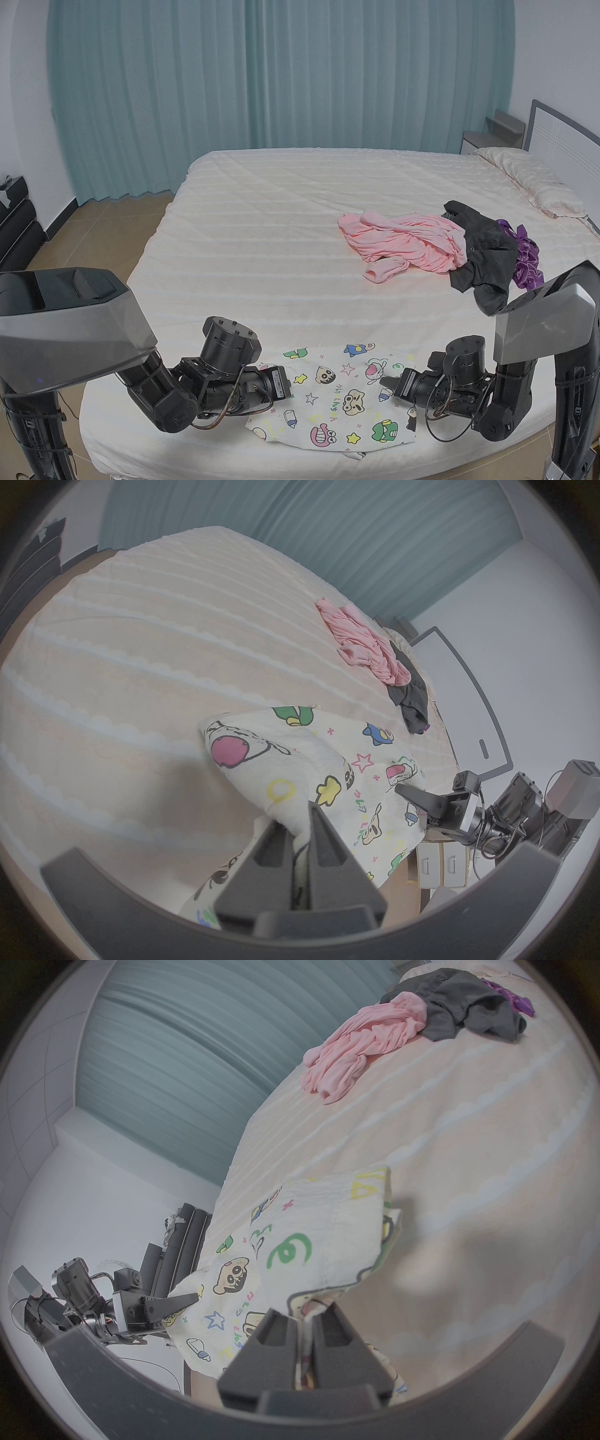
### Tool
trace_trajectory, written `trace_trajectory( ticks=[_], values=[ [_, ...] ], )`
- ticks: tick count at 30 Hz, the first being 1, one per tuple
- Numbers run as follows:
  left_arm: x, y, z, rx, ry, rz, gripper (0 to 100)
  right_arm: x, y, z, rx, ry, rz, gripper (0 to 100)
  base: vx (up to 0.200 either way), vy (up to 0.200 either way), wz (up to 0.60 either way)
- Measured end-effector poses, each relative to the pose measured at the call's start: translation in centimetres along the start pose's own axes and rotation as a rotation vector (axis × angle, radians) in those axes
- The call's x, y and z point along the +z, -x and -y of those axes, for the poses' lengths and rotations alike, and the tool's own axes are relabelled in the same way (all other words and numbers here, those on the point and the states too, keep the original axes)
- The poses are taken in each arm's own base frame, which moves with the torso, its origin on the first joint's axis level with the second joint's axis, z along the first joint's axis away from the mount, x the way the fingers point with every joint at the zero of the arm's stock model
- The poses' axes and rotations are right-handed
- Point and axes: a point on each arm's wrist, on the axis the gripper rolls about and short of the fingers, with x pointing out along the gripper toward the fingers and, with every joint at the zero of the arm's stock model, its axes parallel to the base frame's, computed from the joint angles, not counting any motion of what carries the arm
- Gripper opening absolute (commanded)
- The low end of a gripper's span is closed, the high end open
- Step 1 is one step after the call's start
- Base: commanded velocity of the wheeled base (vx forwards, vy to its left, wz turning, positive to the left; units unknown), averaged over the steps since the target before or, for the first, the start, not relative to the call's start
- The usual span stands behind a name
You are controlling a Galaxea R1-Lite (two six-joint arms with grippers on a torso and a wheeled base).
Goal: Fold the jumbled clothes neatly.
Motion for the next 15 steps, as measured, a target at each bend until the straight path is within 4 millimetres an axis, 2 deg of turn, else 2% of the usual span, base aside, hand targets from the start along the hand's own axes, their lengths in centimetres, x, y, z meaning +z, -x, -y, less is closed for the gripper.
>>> trace_trajectory(
  ticks=[15],
  values=[
    [0.45,-0.19,-0.01,-0.002,0.005,0.013,0,0.35,-0.04,0.38,-0.009,-0.007,0.012,0,0.0,-0.2,0.0]
  ],
)
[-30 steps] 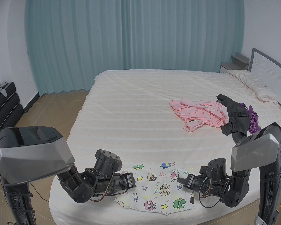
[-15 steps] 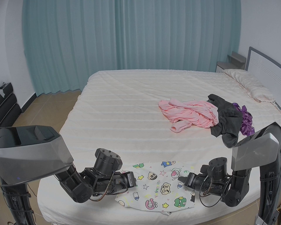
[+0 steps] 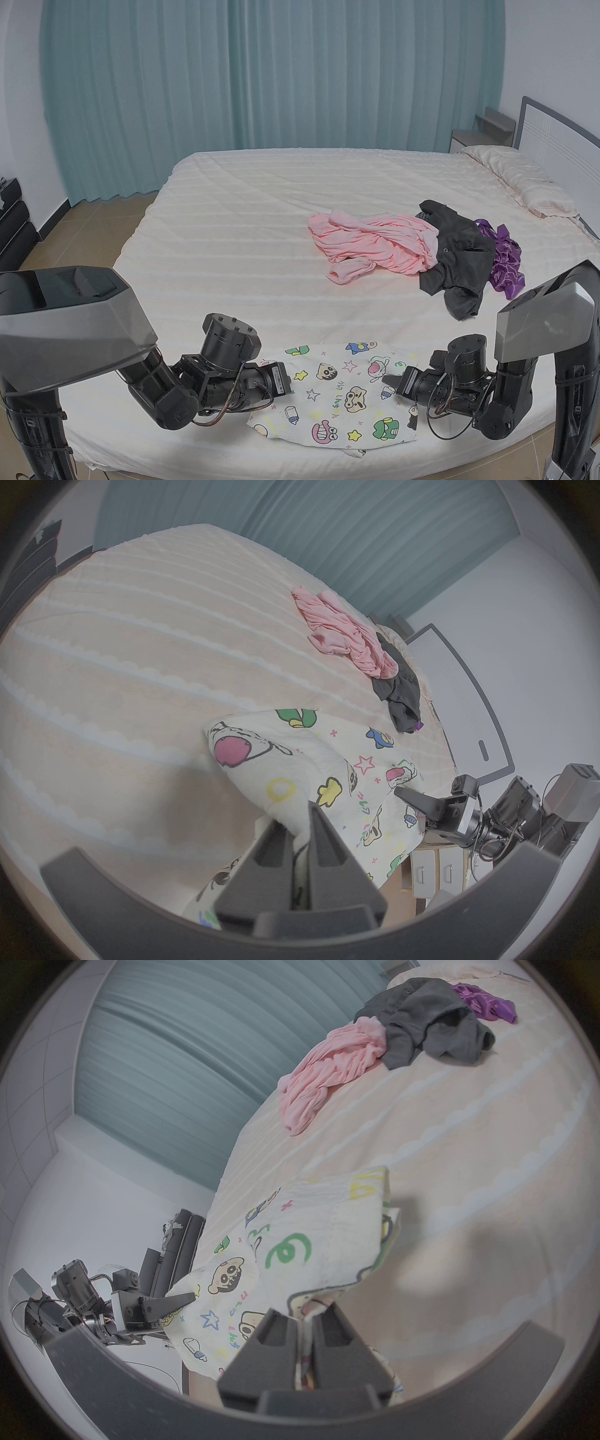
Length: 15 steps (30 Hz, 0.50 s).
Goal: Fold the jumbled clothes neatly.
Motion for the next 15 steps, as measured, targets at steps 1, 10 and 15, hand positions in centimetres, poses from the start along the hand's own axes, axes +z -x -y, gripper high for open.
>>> trace_trajectory(
  ticks=[1,10,15],
  values=[
    [0.03,-0.01,0.02,-0.001,-0.001,0.001,0,0.03,0.0,0.04,-0.001,-0.001,0.001,0,0.0,-0.2,0.0],
    [0.06,-0.1,-0.04,0.0,0.001,0.0,0,0.34,-0.13,0.17,-0.001,-0.005,0.012,0,0.0,-0.2,0.0],
    [0.06,-0.31,-0.12,0.003,0.002,-0.001,0,0.43,-0.17,0.22,-0.002,-0.006,0.016,0,0.0,-0.2,0.0]
  ],
)
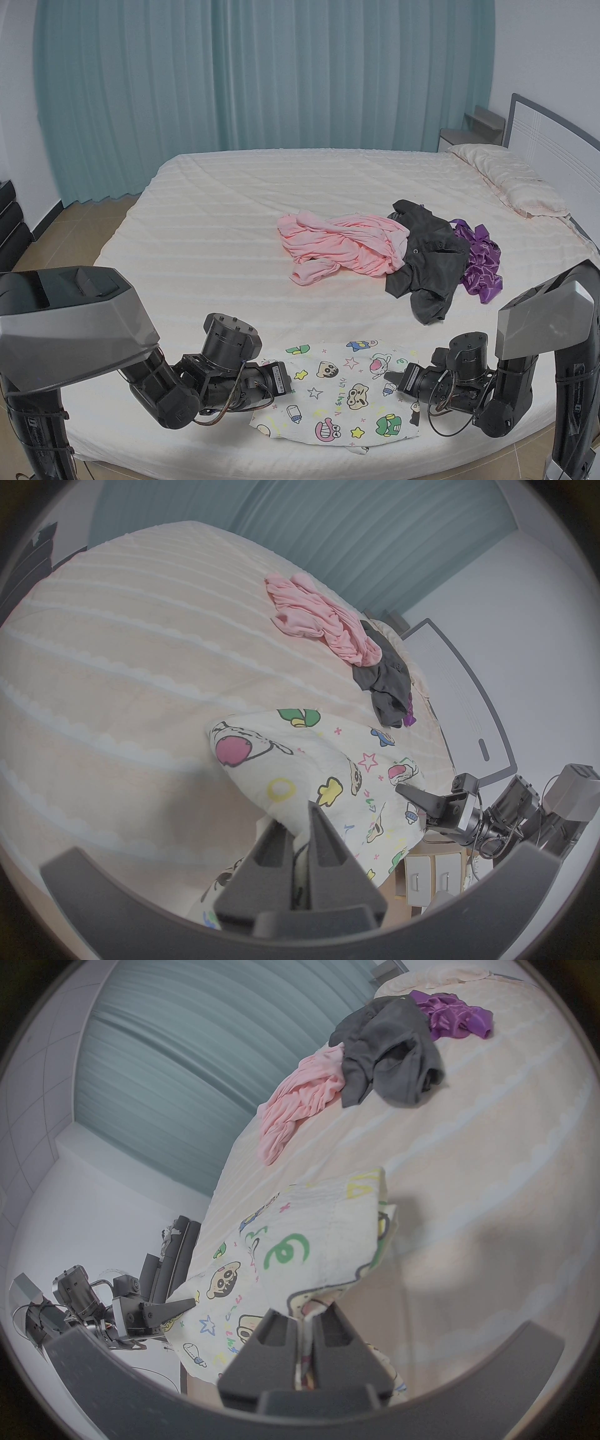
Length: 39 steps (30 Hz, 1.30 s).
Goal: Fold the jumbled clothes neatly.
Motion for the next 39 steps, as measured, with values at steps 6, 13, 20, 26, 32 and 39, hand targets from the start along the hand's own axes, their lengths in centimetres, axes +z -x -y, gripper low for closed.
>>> trace_trajectory(
  ticks=[6,13,20,26,32,39],
  values=[
    [0.0,-0.1,-0.1,0.003,0.001,-0.002,0,0.0,0.0,0.0,0.001,-0.002,0.001,0,0.0,-0.167,0.0],
    [0.1,-0.3,-0.5,0.019,0.008,0.008,0,0.0,-0.1,0.1,-0.001,-0.002,0.002,0,0.0,0.0,0.0],
    [0.0,-0.5,-0.9,0.034,0.01,0.002,0,-0.1,-0.4,0.1,-0.002,0.004,-0.002,100,0.0,0.0,0.0],
    [0.1,-0.5,-1.4,0.05,0.012,0.001,100,-0.4,-0.9,0.4,-0.008,0.011,-0.01,100,0.0,0.0,0.0],
    [-0.1,0.1,-3.2,0.092,-0.019,-0.023,100,-0.5,-0.2,1.0,-0.036,0.035,-0.023,100,0.0,0.0,0.0],
    [-1.0,1.4,-5.9,0.15,0.027,-0.048,100,-1.2,2.1,1.8,-0.083,0.14,-0.08,100,0.0,0.0,0.0]
  ],
)
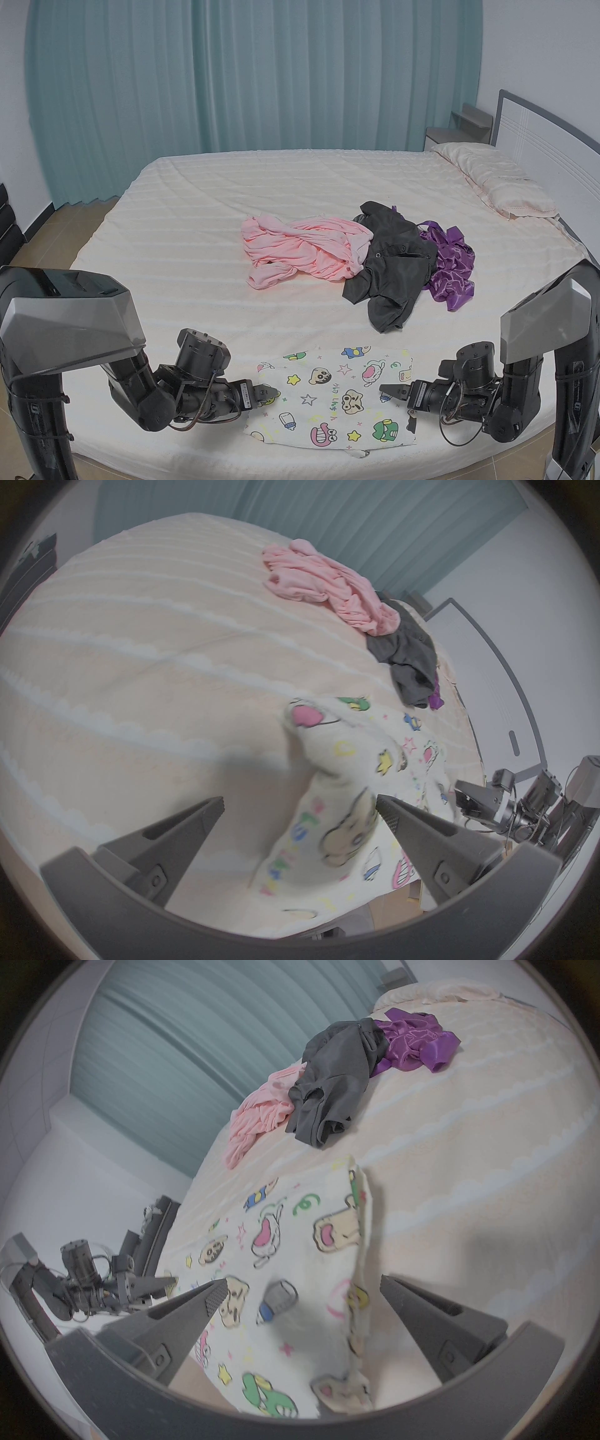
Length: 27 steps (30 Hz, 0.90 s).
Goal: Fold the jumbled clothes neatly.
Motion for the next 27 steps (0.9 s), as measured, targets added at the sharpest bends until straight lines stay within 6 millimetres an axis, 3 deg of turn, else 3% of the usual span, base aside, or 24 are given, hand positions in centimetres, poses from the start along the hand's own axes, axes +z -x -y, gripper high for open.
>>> trace_trajectory(
  ticks=[8,9,20,27],
  values=[
    [0.7,0.5,-0.6,-0.076,0.094,0.12,100,-1.4,2.1,0.4,0.064,0.094,-0.109,100,0.0,0.0,0.0],
    [0.6,0.5,-0.6,-0.075,0.098,0.119,100,-1.6,2.3,0.5,0.062,0.097,-0.119,0,0.0,0.0,0.0],
    [0.4,0.3,-0.6,-0.055,0.102,0.136,100,-2.9,3.4,1.6,0.024,0.174,-0.199,0,0.0,0.0,0.0],
    [1.5,0.4,0.5,-0.064,0.123,0.212,100,-3.3,3.5,2.1,-0.002,0.189,-0.234,0,0.0,0.0,0.0]
  ],
)
